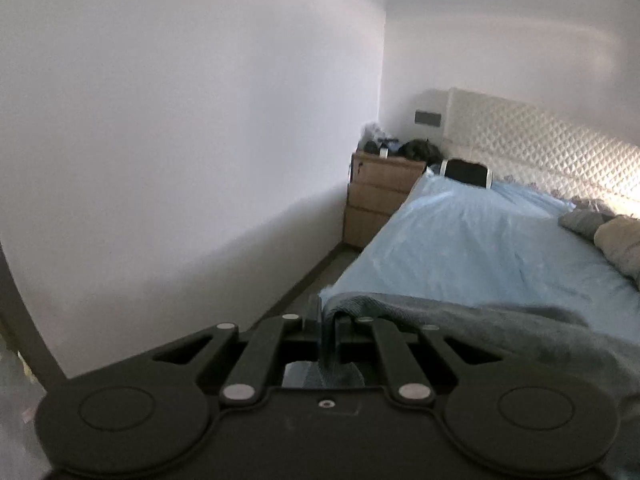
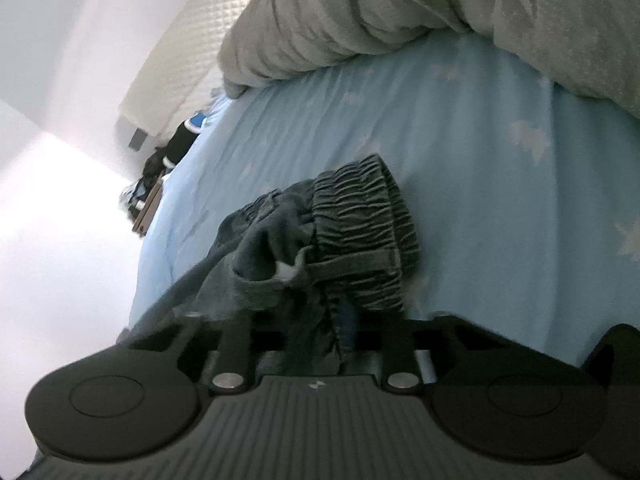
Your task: Fold clothes
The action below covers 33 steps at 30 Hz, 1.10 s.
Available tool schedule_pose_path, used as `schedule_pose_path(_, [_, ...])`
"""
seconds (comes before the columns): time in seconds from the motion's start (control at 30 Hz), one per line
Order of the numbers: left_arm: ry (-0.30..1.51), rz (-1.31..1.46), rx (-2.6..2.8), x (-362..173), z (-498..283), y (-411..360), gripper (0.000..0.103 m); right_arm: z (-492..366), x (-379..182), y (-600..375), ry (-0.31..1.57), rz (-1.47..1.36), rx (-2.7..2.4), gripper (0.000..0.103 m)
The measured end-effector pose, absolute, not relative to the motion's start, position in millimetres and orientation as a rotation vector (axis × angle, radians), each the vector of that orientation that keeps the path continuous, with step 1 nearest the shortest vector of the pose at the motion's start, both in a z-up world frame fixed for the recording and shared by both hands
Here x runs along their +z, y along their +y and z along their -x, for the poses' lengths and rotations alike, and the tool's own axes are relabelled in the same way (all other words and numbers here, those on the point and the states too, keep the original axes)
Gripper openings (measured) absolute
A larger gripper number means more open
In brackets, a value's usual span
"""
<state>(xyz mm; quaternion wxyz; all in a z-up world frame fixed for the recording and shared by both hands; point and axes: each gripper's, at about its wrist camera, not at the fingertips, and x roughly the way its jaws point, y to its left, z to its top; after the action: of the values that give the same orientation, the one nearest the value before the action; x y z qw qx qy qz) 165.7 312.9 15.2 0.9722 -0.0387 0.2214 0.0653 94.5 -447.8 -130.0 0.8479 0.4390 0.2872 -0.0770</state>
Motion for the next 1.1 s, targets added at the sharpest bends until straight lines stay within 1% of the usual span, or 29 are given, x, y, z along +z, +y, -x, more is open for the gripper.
schedule_pose_path(0.13, [0.492,0.095,0.13,-14,-153,320,0.005,-78,-129,-442,0.619,-0.839,-0.153,0.003])
schedule_pose_path(0.23, [0.511,0.113,0.125,-28,-143,327,0.005,-60,-134,-442,0.641,-0.828,-0.132,0.002])
schedule_pose_path(0.37, [0.532,0.123,0.126,-40,-135,333,0.005,-43,-126,-444,0.646,-0.772,-0.099,0.004])
schedule_pose_path(0.43, [0.532,0.136,0.122,-41,-133,334,0.005,-39,-114,-450,0.624,-0.719,-0.11,0.012])
schedule_pose_path(0.47, [0.531,0.138,0.122,-40,-133,334,0.005,-39,-108,-455,0.604,-0.704,-0.119,0.018])
schedule_pose_path(0.5, [0.53,0.141,0.124,-40,-134,333,0.005,-39,-101,-463,0.575,-0.706,-0.13,0.022])
schedule_pose_path(0.57, [0.53,0.147,0.129,-40,-132,334,0.005,-47,-91,-478,0.523,-0.72,-0.126,0.053])
schedule_pose_path(0.6, [0.532,0.153,0.133,-39,-133,334,0.005,-55,-88,-485,0.512,-0.724,-0.108,0.058])
schedule_pose_path(0.63, [0.534,0.158,0.136,-39,-131,333,0.005,-66,-88,-490,0.52,-0.729,-0.097,0.06])
schedule_pose_path(0.7, [0.54,0.161,0.145,-39,-134,332,0.005,-90,-90,-500,0.552,-0.738,-0.093,0.061])
schedule_pose_path(0.77, [0.546,0.156,0.154,-40,-136,330,0.005,-116,-97,-505,0.605,-0.705,-0.105,0.065])
schedule_pose_path(0.83, [0.551,0.152,0.161,-40,-136,330,0.005,-138,-108,-508,0.668,-0.677,-0.137,0.065])
schedule_pose_path(0.93, [0.56,0.148,0.172,-40,-137,329,0.005,-158,-132,-519,0.74,-0.774,-0.126,0.065])
schedule_pose_path(1.03, [0.568,0.126,0.179,-40,-143,325,0.005,-165,-145,-526,0.724,-0.889,-0.041,0.066])
schedule_pose_path(1.1, [0.571,0.124,0.182,-40,-147,323,0.005,-164,-141,-523,0.694,-0.891,0.003,0.063])
